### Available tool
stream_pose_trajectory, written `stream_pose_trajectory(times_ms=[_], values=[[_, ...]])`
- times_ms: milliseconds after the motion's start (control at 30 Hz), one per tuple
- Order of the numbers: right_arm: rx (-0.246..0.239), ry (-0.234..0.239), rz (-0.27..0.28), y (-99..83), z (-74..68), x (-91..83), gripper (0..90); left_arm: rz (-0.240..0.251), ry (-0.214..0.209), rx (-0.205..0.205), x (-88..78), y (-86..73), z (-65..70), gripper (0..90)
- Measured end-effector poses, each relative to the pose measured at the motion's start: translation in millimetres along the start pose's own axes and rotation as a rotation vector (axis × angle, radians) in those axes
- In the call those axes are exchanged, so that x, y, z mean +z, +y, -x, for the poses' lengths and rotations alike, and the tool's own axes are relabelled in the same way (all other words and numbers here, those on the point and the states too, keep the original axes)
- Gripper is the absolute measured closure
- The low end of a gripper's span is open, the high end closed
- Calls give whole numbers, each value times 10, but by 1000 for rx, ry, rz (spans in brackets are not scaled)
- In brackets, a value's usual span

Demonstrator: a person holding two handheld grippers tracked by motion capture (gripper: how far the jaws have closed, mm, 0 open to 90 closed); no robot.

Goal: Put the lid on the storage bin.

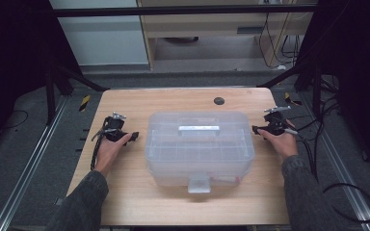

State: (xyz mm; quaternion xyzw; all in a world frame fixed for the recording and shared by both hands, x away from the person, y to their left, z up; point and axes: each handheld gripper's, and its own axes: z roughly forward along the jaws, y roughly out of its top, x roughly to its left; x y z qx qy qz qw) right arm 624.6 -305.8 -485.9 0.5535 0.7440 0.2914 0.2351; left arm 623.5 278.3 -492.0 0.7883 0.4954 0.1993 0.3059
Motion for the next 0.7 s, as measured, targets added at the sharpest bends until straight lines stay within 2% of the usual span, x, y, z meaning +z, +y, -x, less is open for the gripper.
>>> stream_pose_trajectory(times_ms=[33,100,167,200,300,367,467,567,600,700], values=[[24,18,10,-27,-5,16,165,10,-6,-6,16,-15,13,101],[32,22,13,-45,-10,29,162,12,-11,-9,31,-24,22,99],[28,19,4,-72,-34,50,157,4,-17,-4,59,-43,37,74],[29,6,6,-89,-56,66,152,15,-12,4,68,-60,50,67],[32,7,7,-98,-75,78,143,32,-14,10,71,-83,56,62],[27,-8,-4,-120,-111,116,126,62,-14,23,80,-123,59,50],[50,-8,18,-145,-131,129,114,57,-14,31,78,-124,60,40],[52,-16,40,-173,-137,137,90,54,-1,17,82,-124,72,27],[66,-29,58,-201,-140,145,67,49,5,15,80,-125,73,20],[79,-36,51,-201,-150,147,36,44,18,0,78,-129,82,6]])
